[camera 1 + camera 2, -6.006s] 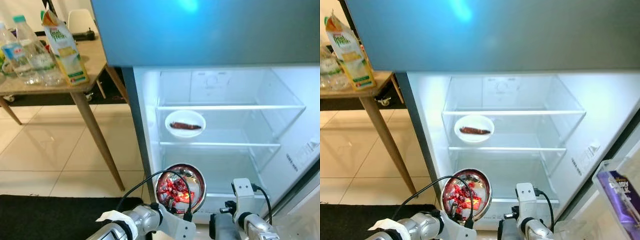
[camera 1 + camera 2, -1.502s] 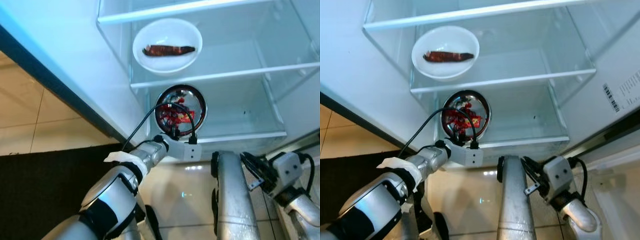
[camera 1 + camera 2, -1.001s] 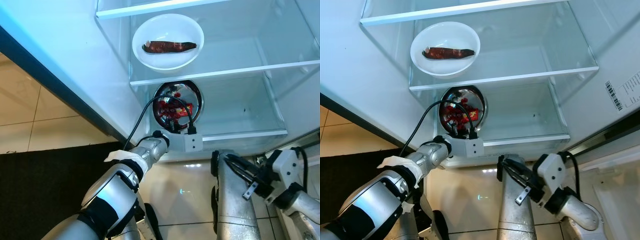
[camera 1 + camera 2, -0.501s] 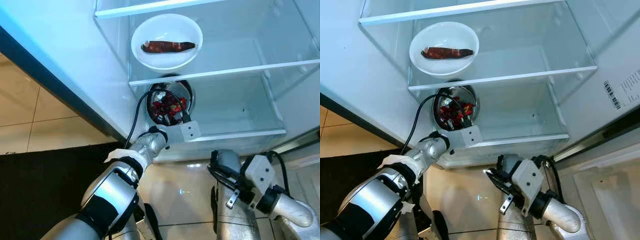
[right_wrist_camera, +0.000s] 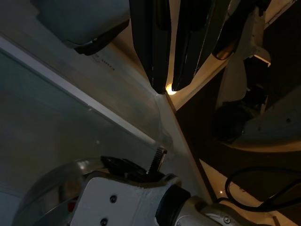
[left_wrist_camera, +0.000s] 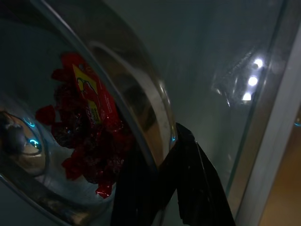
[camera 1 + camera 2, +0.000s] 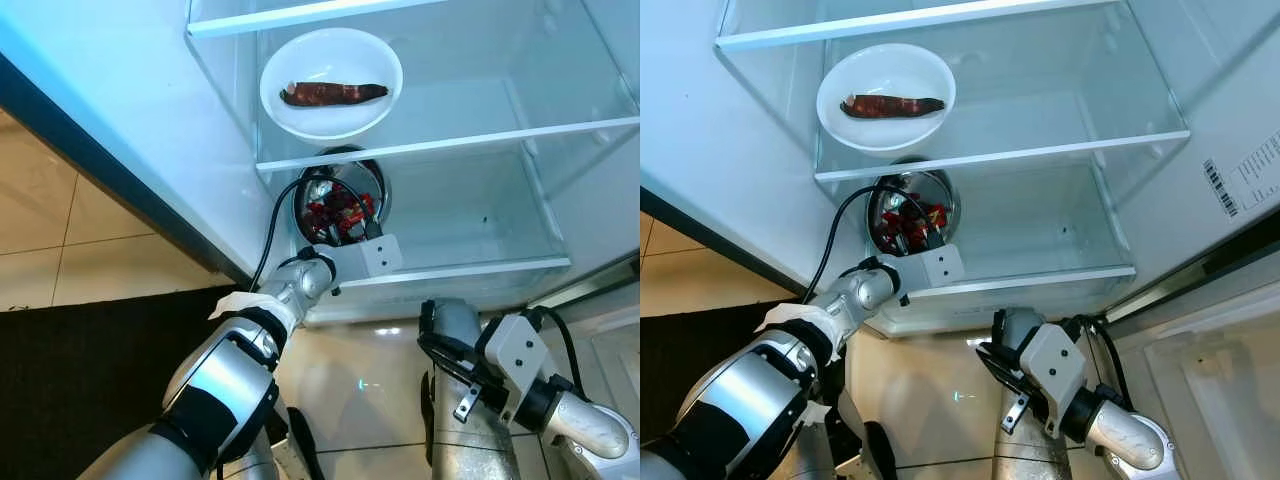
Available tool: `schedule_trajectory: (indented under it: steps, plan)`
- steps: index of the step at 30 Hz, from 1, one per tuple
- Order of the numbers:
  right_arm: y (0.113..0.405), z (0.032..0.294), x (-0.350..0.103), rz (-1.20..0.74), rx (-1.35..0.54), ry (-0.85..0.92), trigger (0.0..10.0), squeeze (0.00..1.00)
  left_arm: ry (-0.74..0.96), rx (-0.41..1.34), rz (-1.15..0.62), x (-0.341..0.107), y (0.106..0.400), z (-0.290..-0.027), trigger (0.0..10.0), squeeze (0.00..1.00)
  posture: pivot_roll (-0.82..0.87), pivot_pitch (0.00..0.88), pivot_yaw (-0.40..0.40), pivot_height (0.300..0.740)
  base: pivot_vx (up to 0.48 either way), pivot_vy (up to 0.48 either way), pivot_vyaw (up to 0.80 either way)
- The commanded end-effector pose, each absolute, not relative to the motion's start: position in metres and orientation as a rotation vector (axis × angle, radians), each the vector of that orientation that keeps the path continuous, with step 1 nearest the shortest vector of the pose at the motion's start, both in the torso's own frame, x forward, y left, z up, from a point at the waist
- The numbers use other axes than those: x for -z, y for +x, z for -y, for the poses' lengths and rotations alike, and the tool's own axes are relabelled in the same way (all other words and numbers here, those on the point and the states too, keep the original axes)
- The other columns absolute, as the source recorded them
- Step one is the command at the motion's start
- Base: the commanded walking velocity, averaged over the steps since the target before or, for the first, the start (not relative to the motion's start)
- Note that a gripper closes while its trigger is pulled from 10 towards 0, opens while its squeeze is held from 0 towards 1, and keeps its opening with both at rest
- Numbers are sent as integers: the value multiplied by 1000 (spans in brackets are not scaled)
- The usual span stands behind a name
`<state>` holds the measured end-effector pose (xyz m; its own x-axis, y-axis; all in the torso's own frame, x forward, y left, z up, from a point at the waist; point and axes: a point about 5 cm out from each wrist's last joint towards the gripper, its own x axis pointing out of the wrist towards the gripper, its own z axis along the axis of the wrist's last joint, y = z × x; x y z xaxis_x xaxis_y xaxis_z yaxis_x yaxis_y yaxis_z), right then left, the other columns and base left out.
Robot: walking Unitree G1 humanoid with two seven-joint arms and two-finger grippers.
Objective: Restocking fridge
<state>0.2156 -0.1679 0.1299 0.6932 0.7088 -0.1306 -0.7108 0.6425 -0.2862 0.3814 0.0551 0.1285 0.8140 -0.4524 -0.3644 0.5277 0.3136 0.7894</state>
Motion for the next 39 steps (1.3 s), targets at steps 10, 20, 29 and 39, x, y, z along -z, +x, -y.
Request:
schedule_trajectory:
  steps: [10,20,29,39]
  plan:
    - [212,167,-129,-22,-796,-325,10000,0,1028,774,-362,-85,363,-69,10000,263,-283,579,120,406,0,0,0]
    - [213,166,-131,-14,-789,-328,10000,0,1055,828,-395,-78,358,-67,10000,1000,-283,579,122,406,0,0,0]
    - [216,167,-133,-5,-788,-332,10000,0,1083,811,-374,-81,360,-69,10000,0,-281,571,117,406,0,0,0]
    - [221,166,-137,16,-791,-332,10000,0,1155,735,-207,-105,373,-62,10000,0,-272,555,110,406,0,0,0]
